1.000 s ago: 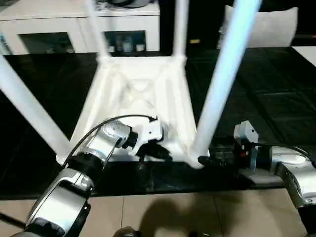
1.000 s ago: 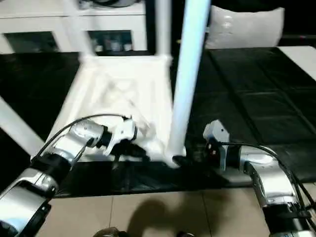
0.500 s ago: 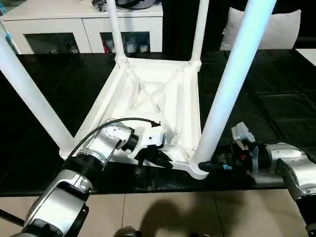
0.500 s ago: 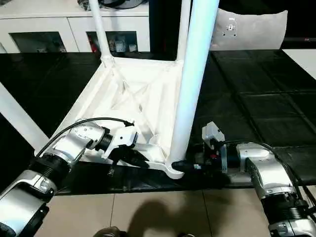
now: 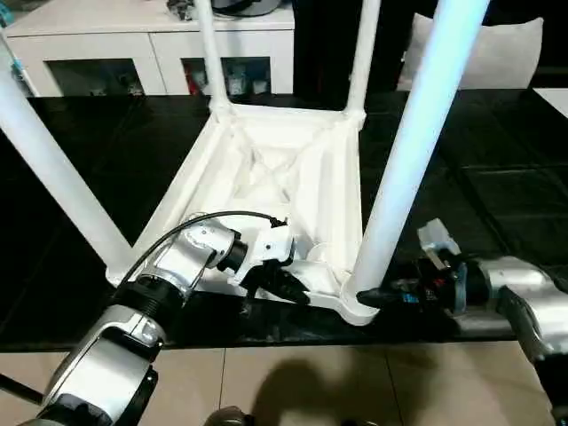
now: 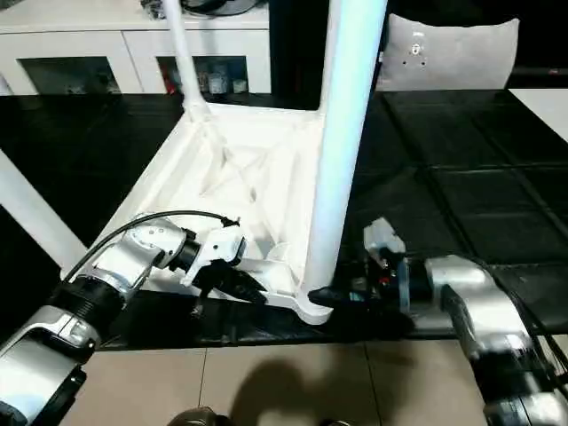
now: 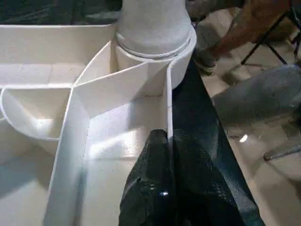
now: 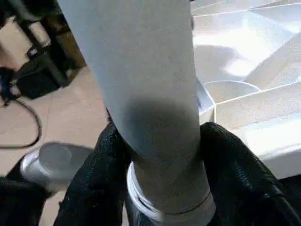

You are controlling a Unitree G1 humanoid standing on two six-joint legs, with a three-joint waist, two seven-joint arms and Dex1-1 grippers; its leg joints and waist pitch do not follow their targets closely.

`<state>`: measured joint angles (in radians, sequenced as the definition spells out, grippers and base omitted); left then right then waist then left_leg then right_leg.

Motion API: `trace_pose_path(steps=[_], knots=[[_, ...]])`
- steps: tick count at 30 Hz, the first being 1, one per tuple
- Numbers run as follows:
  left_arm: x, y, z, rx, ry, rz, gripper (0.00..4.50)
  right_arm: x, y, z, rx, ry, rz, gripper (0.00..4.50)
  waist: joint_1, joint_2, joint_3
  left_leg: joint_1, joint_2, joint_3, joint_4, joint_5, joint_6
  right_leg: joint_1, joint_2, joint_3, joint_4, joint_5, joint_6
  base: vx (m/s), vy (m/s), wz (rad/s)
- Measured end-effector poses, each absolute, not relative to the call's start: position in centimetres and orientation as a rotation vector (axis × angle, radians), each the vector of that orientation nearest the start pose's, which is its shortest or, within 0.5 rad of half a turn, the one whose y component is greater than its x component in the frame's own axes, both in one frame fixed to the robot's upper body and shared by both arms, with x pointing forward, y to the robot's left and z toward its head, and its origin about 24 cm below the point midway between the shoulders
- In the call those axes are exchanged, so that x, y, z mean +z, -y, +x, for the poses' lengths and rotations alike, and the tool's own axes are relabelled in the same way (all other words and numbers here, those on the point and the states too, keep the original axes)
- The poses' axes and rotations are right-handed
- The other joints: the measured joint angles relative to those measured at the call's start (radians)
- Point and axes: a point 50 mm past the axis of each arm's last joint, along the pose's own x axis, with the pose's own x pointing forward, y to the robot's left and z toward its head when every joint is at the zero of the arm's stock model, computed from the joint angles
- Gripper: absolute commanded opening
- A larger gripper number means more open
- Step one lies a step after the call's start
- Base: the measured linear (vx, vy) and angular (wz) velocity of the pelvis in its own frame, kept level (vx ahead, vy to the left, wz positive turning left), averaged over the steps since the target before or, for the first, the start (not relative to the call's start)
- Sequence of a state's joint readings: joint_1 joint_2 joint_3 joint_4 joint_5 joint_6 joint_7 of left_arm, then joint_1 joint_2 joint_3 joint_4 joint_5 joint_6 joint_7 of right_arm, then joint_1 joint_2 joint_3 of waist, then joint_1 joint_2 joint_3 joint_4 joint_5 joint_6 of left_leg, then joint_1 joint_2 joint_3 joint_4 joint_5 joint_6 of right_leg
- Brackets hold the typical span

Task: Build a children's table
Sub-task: Rotate leg to tighten

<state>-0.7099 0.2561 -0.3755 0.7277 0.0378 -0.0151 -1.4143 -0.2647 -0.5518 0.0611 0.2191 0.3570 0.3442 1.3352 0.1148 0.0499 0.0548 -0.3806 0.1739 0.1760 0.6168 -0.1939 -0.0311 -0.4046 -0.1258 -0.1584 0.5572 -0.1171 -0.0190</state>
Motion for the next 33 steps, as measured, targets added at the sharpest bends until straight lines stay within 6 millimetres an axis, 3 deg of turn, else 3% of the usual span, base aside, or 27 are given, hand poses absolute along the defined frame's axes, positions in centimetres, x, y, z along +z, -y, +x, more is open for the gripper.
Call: trace_pose_path(steps=[4,7,8,10,12,14,16,19,20,25,33], knots=[[5.1,-8.2,32.0,-1.538,-0.438,0.408,0.00,5.9,19.6,27.0,1.119,-0.381,0.018,1.98,-0.028,-0.001,0.000,0.005,0.000,0.001,0.001,0.001,-0.001,0.002,0.000,0.001,0.001,0.000,0.000,0.000,0.000,0.00],[5.0,-7.7,33.1,-1.358,-0.451,0.370,0.00,5.4,18.0,28.8,0.839,-0.342,0.046,1.97,-0.083,-0.003,0.001,0.008,0.001,0.000,0.002,0.001,-0.002,0.004,0.000,-0.004,-0.001,0.000,0.001,0.000,0.000,0.00],[5.0,-7.1,33.4,-1.305,-0.456,0.352,0.00,5.5,17.4,29.5,0.745,-0.337,0.048,1.97,-0.106,-0.001,0.000,0.006,0.002,-0.004,0.002,0.001,-0.002,0.006,0.000,-0.014,-0.010,0.000,0.001,0.000,0.000,0.00],[4.9,-6.3,33.6,-1.254,-0.451,0.328,0.00,5.6,16.9,30.2,0.640,-0.337,0.040,1.97,-0.136,0.001,0.000,0.002,0.005,-0.010,0.001,0.001,-0.002,0.011,0.000,-0.027,-0.023,0.000,0.001,0.000,0.000,0.00],[4.9,-5.7,33.8,-1.193,-0.443,0.312,0.00,5.7,16.0,31.0,0.525,-0.332,0.051,1.97,-0.165,0.002,-0.001,-0.003,0.005,-0.014,0.001,0.000,-0.002,0.012,0.001,-0.030,-0.029,0.000,0.001,0.000,0.000,0.00],[4.9,-5.3,34.1,-1.156,-0.439,0.314,0.00,5.6,15.2,31.4,0.443,-0.324,0.064,1.97,-0.179,0.002,-0.001,-0.003,0.002,-0.017,0.001,0.000,-0.002,0.014,0.001,-0.029,-0.031,0.000,0.001,0.000,0.000,0.00],[5.0,-5.2,34.2,-1.136,-0.436,0.321,0.00,5.6,14.8,31.7,0.407,-0.320,0.069,2.64,-0.186,0.002,-0.001,-0.004,0.000,-0.019,0.001,0.000,-0.002,0.015,0.001,-0.028,-0.031,0.000,0.001,0.000,0.000,0.00],[5.0,-4.6,34.2,-1.130,-0.426,0.336,0.00,5.4,14.4,31.9,0.362,-0.317,0.039,2.70,-0.191,0.002,-0.001,-0.006,-0.002,-0.021,0.001,-0.001,0.000,0.016,0.001,-0.026,-0.032,0.000,0.001,0.000,0.000,0.00],[5.0,-4.4,34.2,-1.135,-0.424,0.337,0.00,5.4,14.5,31.9,0.350,-0.314,0.023,2.99,-0.189,0.002,-0.001,-0.006,-0.003,-0.021,0.001,-0.002,0.001,0.016,0.001,-0.024,-0.032,0.000,0.001,0.000,0.000,0.00],[5.2,-4.3,34.0,-1.177,-0.398,0.361,0.00,5.4,15.3,31.6,0.374,-0.297,-0.006,3.31,-0.179,0.002,-0.001,-0.008,-0.006,-0.021,0.001,-0.004,0.004,0.014,0.001,-0.018,-0.029,0.000,0.000,0.000,0.000,0.00],[5.2,-6.8,32.9,-1.400,-0.309,0.488,0.00,5.8,17.1,27.8,0.621,-0.251,0.036,3.99,-0.101,0.003,-0.002,-0.008,-0.006,-0.019,-0.007,-0.004,0.004,0.003,0.000,-0.013,-0.013,-0.001,0.003,0.000,0.000,0.00]])
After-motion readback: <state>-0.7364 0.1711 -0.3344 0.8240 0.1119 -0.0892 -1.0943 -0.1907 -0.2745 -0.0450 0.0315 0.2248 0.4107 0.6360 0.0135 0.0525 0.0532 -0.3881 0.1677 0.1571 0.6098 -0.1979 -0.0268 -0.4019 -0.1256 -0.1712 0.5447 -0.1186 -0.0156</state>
